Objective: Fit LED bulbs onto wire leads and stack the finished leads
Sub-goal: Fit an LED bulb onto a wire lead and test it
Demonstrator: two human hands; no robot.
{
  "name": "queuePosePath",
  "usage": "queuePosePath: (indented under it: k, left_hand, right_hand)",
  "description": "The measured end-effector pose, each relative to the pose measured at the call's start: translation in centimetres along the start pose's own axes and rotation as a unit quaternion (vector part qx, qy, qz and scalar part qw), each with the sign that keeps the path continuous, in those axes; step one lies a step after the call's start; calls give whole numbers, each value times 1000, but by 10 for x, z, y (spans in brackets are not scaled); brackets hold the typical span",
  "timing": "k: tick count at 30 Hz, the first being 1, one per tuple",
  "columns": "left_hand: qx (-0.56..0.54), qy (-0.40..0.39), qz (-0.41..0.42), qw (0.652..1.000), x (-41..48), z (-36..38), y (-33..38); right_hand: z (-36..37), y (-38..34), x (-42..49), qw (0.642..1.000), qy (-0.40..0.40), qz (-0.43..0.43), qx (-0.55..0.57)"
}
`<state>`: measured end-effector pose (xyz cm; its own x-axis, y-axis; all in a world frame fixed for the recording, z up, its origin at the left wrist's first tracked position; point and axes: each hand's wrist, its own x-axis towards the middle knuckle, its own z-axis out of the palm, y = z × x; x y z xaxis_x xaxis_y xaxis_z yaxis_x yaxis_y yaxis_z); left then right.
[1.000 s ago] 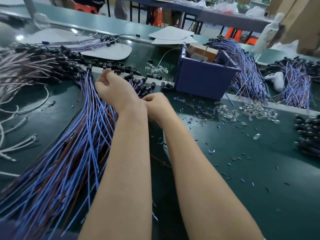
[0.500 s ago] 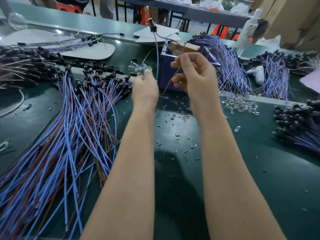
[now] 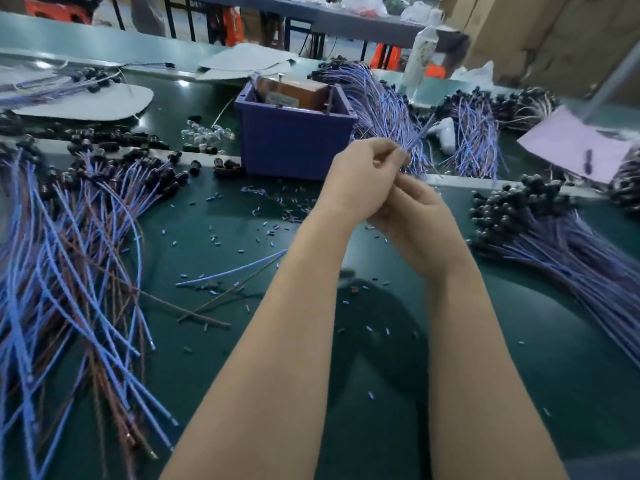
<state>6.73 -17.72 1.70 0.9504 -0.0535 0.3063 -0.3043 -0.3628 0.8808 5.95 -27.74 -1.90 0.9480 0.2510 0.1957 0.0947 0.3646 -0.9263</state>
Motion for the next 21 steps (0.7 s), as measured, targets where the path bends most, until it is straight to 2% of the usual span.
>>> queuePosePath:
  k: [1,3,5,7,9,11,13,15,18,21]
  left_hand:
    - [6,-2,2,1000,-1,3,-1]
    - [28,-10,-4,1000,-6,7,-9]
    - [65,-27,-18,997,-10,7,-21]
    - [81,-47,-32,995,-13,3,-34]
    - [74,-49,-33,995,-14,0,-41]
    - [63,-27,-27,997,-15,1,-42]
    - [56,-3,-23,998,-17,5,-43]
    - [59,17,-26,998,-19,8,-45]
    - [85,34,-36,995,-20,9,-50]
    - [133,40,-62,988,-19,5,-58]
  right_hand:
    - [-2,2,2,999,35,-13,7]
    - [-4,7,6,985,165,-46,26]
    - [-10,8,8,945,313,-81,49]
    - [-17,7,8,908,398,-109,76]
    - [-19,7,9,900,409,-119,93]
    - [-13,11,11,927,357,-101,53]
    - [-5,19,11,956,276,-81,-63]
    - [0,26,10,948,238,-77,-195]
    - [-3,29,9,912,281,-108,-279]
    - [-12,22,7,899,385,-146,-151]
